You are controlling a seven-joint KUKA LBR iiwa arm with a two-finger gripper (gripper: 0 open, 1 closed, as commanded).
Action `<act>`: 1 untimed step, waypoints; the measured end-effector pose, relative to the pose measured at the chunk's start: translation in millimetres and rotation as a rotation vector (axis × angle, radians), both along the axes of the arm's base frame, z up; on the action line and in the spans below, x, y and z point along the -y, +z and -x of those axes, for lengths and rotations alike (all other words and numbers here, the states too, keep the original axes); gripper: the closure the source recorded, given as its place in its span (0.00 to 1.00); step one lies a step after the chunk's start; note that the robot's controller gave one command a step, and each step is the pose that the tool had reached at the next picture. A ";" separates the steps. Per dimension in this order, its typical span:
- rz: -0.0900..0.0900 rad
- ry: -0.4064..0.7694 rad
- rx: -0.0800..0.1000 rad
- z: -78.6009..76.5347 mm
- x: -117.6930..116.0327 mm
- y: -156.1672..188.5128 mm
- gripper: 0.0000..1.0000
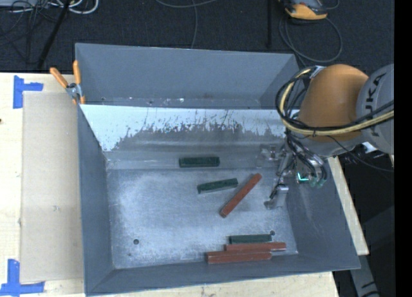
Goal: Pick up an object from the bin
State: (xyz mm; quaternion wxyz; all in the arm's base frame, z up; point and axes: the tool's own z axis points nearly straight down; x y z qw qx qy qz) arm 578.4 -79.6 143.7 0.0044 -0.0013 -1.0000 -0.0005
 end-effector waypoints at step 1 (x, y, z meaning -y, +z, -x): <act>-0.003 0.290 0.003 -17.6 -23.9 -76.3 0.00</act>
Offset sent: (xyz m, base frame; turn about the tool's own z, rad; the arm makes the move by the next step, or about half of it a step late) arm 0.0189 0.0230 -0.0737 -0.2911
